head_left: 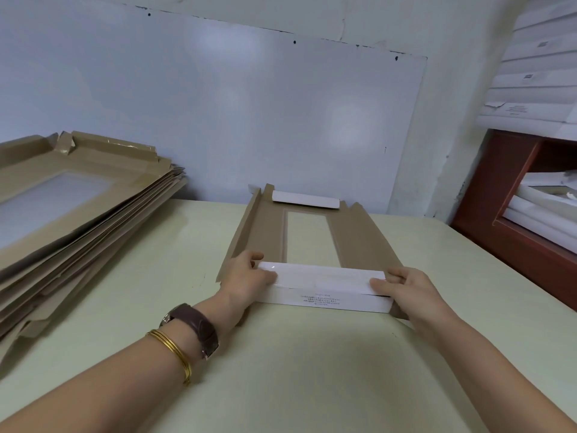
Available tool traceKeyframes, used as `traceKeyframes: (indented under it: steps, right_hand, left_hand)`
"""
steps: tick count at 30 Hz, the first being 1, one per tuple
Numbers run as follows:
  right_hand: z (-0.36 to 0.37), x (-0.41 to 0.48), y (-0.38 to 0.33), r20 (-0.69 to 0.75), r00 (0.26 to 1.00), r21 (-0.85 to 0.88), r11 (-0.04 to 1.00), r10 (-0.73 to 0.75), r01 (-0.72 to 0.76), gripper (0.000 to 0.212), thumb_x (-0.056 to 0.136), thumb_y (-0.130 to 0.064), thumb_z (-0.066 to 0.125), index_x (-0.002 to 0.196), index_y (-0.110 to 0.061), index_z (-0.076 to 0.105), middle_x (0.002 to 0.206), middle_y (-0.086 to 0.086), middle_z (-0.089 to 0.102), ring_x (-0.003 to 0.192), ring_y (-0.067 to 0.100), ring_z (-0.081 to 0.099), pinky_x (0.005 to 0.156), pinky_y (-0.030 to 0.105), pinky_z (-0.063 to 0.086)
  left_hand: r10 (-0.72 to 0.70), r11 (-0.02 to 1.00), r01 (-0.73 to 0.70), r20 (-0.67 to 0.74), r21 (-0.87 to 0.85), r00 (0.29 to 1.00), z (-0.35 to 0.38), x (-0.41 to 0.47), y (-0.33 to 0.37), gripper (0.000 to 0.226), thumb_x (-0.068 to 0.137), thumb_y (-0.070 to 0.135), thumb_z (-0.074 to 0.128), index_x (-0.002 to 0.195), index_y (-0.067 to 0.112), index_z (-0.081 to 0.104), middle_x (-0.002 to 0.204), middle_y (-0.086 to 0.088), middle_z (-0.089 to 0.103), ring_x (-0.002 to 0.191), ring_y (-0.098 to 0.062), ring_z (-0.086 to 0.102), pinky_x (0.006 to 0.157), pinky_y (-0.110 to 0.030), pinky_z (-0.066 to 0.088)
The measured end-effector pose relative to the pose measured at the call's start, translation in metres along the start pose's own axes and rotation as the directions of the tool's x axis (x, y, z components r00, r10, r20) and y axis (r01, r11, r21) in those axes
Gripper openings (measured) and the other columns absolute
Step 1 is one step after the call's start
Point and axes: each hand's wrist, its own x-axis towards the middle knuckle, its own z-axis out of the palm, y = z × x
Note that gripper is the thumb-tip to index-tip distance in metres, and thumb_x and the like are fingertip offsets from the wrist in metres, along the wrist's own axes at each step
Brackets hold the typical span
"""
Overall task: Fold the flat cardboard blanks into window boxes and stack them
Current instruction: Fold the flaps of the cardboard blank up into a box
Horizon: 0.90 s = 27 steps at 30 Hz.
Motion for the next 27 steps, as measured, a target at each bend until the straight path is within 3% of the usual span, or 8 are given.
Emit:
traceKeyframes:
  steps: [4, 9, 15, 17, 20, 23, 25, 27]
  right_hand:
    - [-0.001, -0.003, 0.002, 0.045, 0.999, -0.036, 0.999, -0.031, 0.033, 0.024, 0.090, -0.017, 0.068, 0.113, -0.011, 0.067, 0.096, 0.008, 0.071, 0.080, 0.024, 0.064, 0.069, 0.037, 0.045]
    - [0.003, -0.004, 0.003, 0.080, 0.996, -0.259, 0.964, -0.045, 0.064, 0.028, 0.088, -0.015, 0.068, 0.115, -0.010, 0.065, 0.112, 0.008, 0.066, 0.102, 0.024, 0.063, 0.092, 0.033, 0.048]
    - [0.013, -0.007, 0.006, 0.120, 0.987, -0.498, 0.853, -0.109, 0.155, 0.035, 0.085, -0.010, 0.063, 0.121, -0.010, 0.061, 0.119, 0.006, 0.062, 0.107, 0.018, 0.057, 0.085, 0.023, 0.041]
    - [0.018, -0.009, 0.009, 0.124, 0.980, -0.665, 0.720, -0.155, 0.198, 0.042, 0.086, -0.014, 0.058, 0.128, -0.015, 0.058, 0.127, 0.002, 0.058, 0.118, 0.019, 0.051, 0.095, 0.025, 0.040]
    - [0.029, -0.015, 0.012, 0.173, 0.945, -0.806, 0.511, -0.278, 0.298, 0.047, 0.087, -0.012, 0.047, 0.133, -0.021, 0.050, 0.128, 0.000, 0.050, 0.124, 0.021, 0.040, 0.098, 0.028, 0.036]
    - [0.052, -0.021, 0.011, 0.289, 0.863, -0.701, 0.522, -0.415, 0.486, 0.039, 0.091, -0.010, 0.042, 0.130, -0.010, 0.048, 0.131, 0.002, 0.048, 0.129, 0.024, 0.039, 0.102, 0.031, 0.033]
    - [0.068, -0.025, 0.011, 0.380, 0.817, -0.588, 0.569, -0.433, 0.575, 0.044, 0.103, -0.019, 0.034, 0.144, -0.005, 0.037, 0.152, 0.003, 0.034, 0.146, 0.020, 0.020, 0.117, 0.027, 0.016]
    - [0.079, -0.029, 0.010, 0.431, 0.809, -0.500, 0.640, -0.400, 0.583, 0.051, 0.106, -0.031, 0.025, 0.153, -0.009, 0.021, 0.161, 0.000, 0.015, 0.149, 0.010, 0.003, 0.117, 0.019, 0.000]
  left_hand:
    - [0.003, 1.000, -0.003, 0.069, -0.002, 0.998, -0.003, -0.003, 0.004, 0.043, 0.087, 0.009, 0.064, 0.128, 0.012, 0.051, 0.112, -0.003, 0.054, 0.094, -0.018, 0.054, 0.065, -0.024, 0.041]
    - [0.009, 0.999, -0.016, 0.134, 0.050, 0.991, -0.004, -0.006, 0.002, 0.040, 0.084, 0.003, 0.064, 0.121, 0.011, 0.054, 0.098, -0.003, 0.051, 0.077, -0.015, 0.051, 0.057, -0.023, 0.038]
    - [0.092, 0.943, -0.157, 0.223, 0.292, 0.970, -0.004, -0.009, 0.000, 0.047, 0.076, 0.001, 0.064, 0.121, 0.013, 0.056, 0.105, 0.002, 0.055, 0.085, -0.012, 0.054, 0.068, -0.019, 0.045]
    - [0.173, 0.853, -0.275, 0.258, 0.443, 0.951, -0.002, -0.011, -0.001, 0.053, 0.076, 0.005, 0.061, 0.127, 0.015, 0.053, 0.116, 0.000, 0.052, 0.102, -0.015, 0.053, 0.084, -0.022, 0.045]
    - [0.359, 0.615, -0.512, 0.365, 0.600, 0.859, 0.008, -0.019, -0.002, 0.056, 0.078, 0.005, 0.051, 0.134, 0.013, 0.046, 0.129, -0.002, 0.047, 0.122, -0.022, 0.044, 0.102, -0.029, 0.036]
    - [0.421, 0.450, -0.628, 0.470, 0.635, 0.776, 0.028, -0.030, -0.003, 0.054, 0.080, 0.004, 0.044, 0.134, 0.011, 0.043, 0.138, -0.005, 0.043, 0.128, -0.026, 0.040, 0.107, -0.033, 0.030]
    - [0.423, 0.365, -0.654, 0.507, 0.663, 0.751, 0.043, -0.034, -0.006, 0.056, 0.088, 0.012, 0.043, 0.144, 0.008, 0.033, 0.148, -0.007, 0.035, 0.139, -0.023, 0.028, 0.117, -0.033, 0.015]
    - [0.434, 0.321, -0.650, 0.504, 0.688, 0.747, 0.053, -0.035, -0.007, 0.058, 0.099, 0.024, 0.033, 0.152, 0.007, 0.018, 0.155, -0.008, 0.026, 0.145, -0.021, 0.016, 0.120, -0.035, 0.002]
